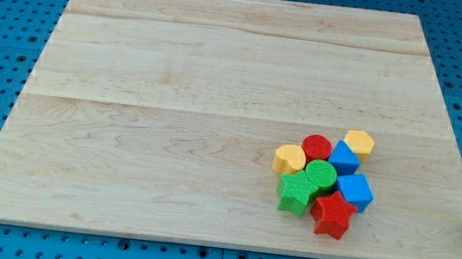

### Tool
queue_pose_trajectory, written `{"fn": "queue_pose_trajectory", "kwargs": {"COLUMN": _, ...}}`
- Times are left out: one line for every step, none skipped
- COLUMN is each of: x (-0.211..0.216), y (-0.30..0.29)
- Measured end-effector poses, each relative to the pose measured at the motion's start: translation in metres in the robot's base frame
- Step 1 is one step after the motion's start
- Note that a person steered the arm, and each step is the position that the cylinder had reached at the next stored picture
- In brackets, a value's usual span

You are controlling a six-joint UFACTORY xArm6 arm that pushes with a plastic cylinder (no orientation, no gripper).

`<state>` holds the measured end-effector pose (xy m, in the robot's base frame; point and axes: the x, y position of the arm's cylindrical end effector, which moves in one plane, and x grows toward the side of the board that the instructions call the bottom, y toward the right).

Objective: Separate the blue cube along with blue triangle from the group of blocks

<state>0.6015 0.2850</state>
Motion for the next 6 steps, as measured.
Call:
{"fn": "queue_pose_trajectory", "kwargs": {"x": 0.016, "y": -0.033}}
{"fn": "queue_pose_trajectory", "kwargs": {"x": 0.012, "y": -0.108}}
{"fn": "queue_pose_trajectory", "kwargs": {"x": -0.021, "y": -0.139}}
{"fn": "queue_pose_trajectory", "kwargs": {"x": -0.072, "y": -0.143}}
{"fn": "queue_pose_trajectory", "kwargs": {"x": -0.125, "y": -0.146}}
{"fn": "queue_pose_trajectory", "kwargs": {"x": -0.165, "y": -0.153}}
